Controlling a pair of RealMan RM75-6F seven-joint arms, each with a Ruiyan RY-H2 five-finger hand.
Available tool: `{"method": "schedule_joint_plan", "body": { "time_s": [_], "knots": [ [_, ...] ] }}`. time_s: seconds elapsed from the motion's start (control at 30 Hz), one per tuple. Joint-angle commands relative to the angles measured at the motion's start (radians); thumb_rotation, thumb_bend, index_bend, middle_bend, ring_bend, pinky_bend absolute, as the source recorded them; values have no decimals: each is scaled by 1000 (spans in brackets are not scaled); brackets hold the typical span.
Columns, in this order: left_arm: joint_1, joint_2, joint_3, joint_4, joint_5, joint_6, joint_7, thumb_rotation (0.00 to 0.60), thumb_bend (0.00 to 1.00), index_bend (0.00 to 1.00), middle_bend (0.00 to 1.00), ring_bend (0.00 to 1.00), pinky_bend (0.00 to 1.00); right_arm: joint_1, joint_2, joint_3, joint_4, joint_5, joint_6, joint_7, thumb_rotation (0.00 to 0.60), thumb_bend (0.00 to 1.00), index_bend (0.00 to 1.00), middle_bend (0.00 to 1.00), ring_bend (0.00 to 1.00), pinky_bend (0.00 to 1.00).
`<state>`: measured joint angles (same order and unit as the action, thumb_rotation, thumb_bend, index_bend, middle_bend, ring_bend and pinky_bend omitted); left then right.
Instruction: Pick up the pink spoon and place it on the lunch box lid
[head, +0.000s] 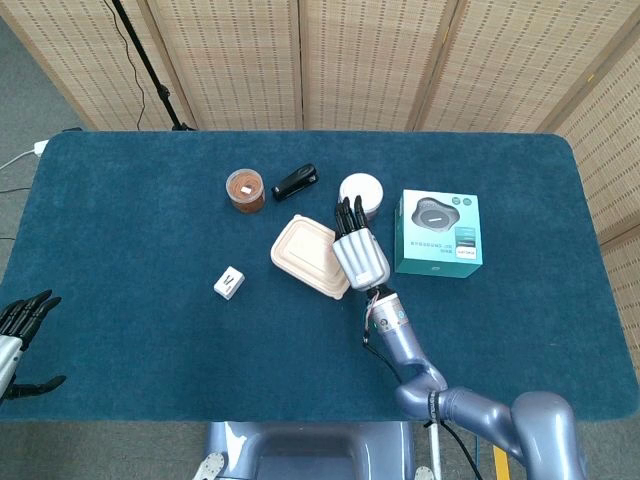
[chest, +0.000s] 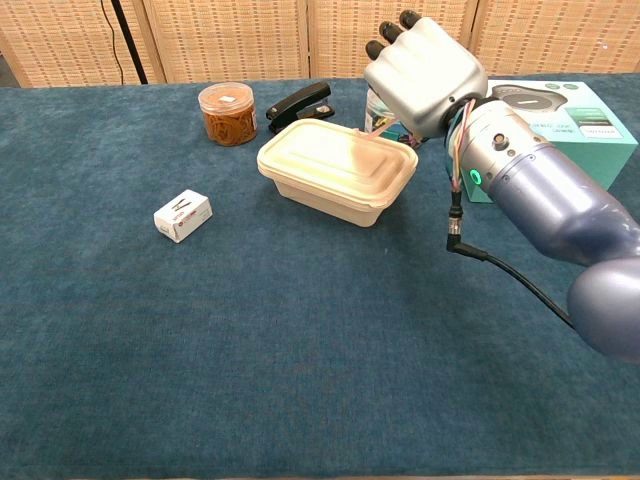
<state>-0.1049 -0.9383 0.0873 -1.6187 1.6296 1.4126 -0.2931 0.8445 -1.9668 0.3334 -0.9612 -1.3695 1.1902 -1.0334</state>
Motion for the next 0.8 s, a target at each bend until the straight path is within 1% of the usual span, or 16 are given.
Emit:
{"method": "schedule_joint_plan", "body": {
  "time_s": [0.03, 0.07, 0.2, 0.27, 0.33, 0.43, 0.57, 0.7, 0.8],
  "knots": [
    [-3, 0, -2, -3, -6, -6, 3, 600, 0, 0, 0, 0, 0, 9, -29, -10, 42, -1, 17, 7, 600, 618, 581, 172, 131, 102],
    [-4, 0, -3, -4, -8, -9, 4, 600, 0, 0, 0, 0, 0, 11, -34, -11, 49, -1, 19, 6, 600, 618, 558, 168, 131, 97],
    [-5, 2, -4, -7, -13, -13, 6, 600, 0, 0, 0, 0, 0, 19, -52, -12, 61, 6, 23, 3, 600, 609, 333, 101, 123, 49],
    [-5, 2, -5, -7, -15, -13, 6, 600, 0, 0, 0, 0, 0, 19, -53, -12, 54, 9, 29, -6, 600, 598, 183, 62, 108, 29],
    [-5, 3, -5, -7, -15, -13, 5, 600, 0, 0, 0, 0, 0, 16, -52, -11, 40, 15, 36, -21, 600, 589, 100, 40, 96, 17],
    [-5, 3, -4, -7, -12, -13, 5, 600, 0, 0, 0, 0, 0, 8, -44, -12, 9, 23, 48, -46, 600, 580, 59, 21, 83, 7],
    [-4, 3, -2, -6, -9, -10, 5, 600, 0, 0, 0, 0, 0, -4, -17, -16, -47, 22, 74, -85, 600, 575, 42, 3, 70, 0],
    [-3, 1, -2, -6, -8, -9, 8, 600, 0, 0, 0, 0, 0, -18, 29, -16, -120, 12, 103, -102, 600, 575, 38, 0, 61, 0],
    [-3, -1, 0, -8, -5, -10, 15, 600, 0, 0, 0, 0, 0, -36, 85, -18, -197, 2, 125, -108, 600, 574, 39, 0, 52, 0]
  ]
}}
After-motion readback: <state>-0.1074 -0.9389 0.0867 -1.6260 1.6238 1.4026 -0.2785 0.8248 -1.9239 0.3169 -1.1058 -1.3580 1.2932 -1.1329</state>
